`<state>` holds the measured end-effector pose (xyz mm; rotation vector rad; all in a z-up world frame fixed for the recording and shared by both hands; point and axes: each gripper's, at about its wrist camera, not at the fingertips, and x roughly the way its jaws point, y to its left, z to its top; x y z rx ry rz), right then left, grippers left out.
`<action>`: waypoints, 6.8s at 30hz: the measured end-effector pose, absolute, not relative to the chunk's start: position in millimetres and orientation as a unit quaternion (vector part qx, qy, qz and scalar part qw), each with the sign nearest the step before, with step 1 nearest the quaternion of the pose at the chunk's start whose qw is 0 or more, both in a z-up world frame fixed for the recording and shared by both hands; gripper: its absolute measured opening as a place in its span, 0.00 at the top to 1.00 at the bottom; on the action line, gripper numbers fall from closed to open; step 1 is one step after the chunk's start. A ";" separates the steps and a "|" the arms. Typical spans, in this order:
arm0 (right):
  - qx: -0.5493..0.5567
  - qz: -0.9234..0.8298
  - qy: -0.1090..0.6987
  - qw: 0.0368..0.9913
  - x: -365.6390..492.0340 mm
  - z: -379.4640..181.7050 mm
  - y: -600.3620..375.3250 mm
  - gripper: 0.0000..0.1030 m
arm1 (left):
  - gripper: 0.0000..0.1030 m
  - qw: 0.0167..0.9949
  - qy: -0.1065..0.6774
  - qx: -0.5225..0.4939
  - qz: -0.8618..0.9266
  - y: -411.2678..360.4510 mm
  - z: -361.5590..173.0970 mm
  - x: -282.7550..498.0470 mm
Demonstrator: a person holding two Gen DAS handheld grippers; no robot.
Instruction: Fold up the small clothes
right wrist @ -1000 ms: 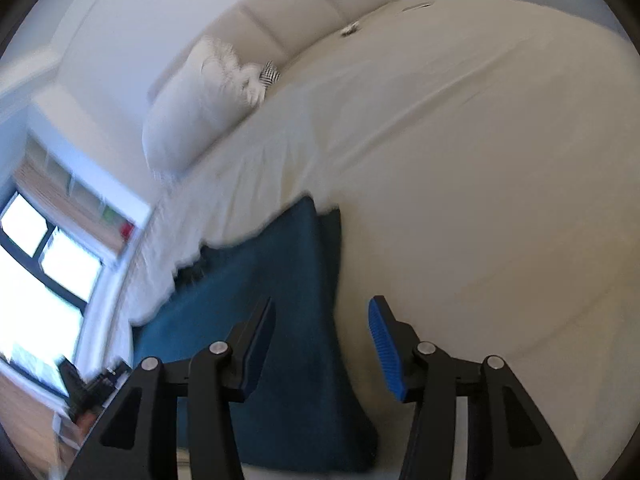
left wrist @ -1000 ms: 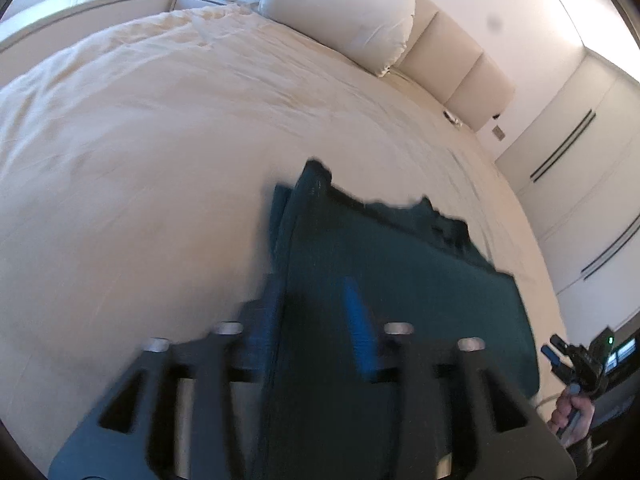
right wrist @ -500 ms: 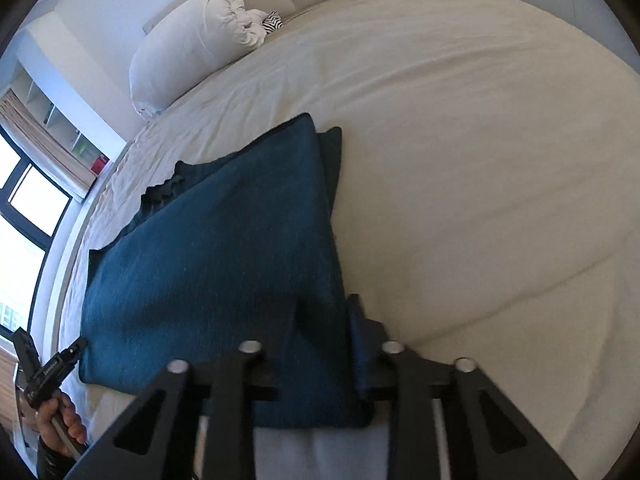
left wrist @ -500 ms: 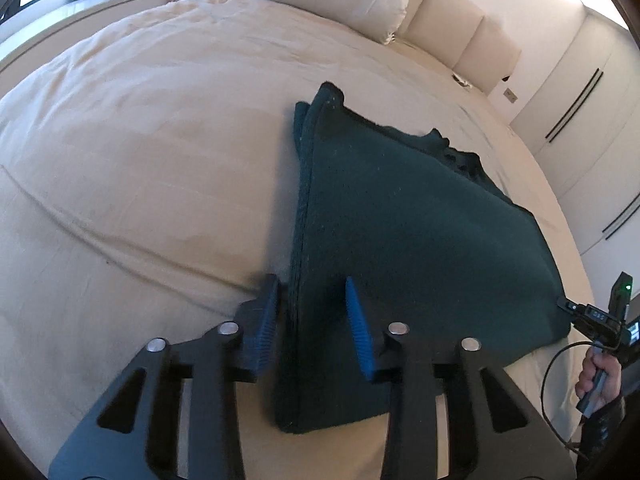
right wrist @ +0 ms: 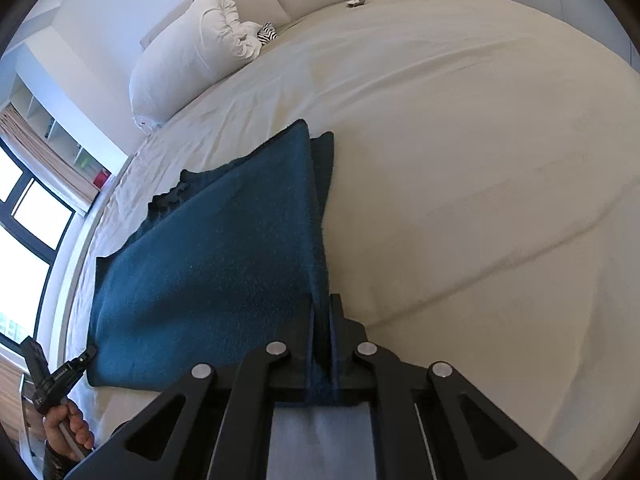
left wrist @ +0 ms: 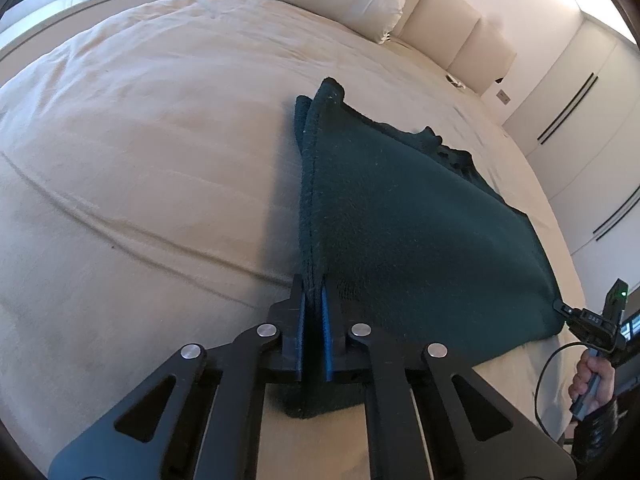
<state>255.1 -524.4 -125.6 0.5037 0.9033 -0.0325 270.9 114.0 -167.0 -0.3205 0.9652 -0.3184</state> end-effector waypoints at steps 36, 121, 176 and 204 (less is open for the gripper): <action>0.264 0.046 0.351 0.897 295.4 -71.1 -481.4 0.62 | 0.85 0.880 0.435 -0.154 -0.109 125.7 -126.9 258.3; 0.378 0.293 0.517 0.710 435.9 -164.2 -289.1 0.36 | 0.88 0.690 0.586 -0.321 -0.280 138.9 -180.3 314.1; 0.418 0.208 0.504 0.727 417.0 -151.5 -561.5 0.86 | 0.75 0.741 0.537 -0.030 -0.402 -208.9 -108.6 232.5; 0.389 0.178 0.479 0.767 357.0 -131.7 -559.0 0.86 | 0.38 0.785 0.496 -0.096 -0.359 -60.3 -96.6 281.9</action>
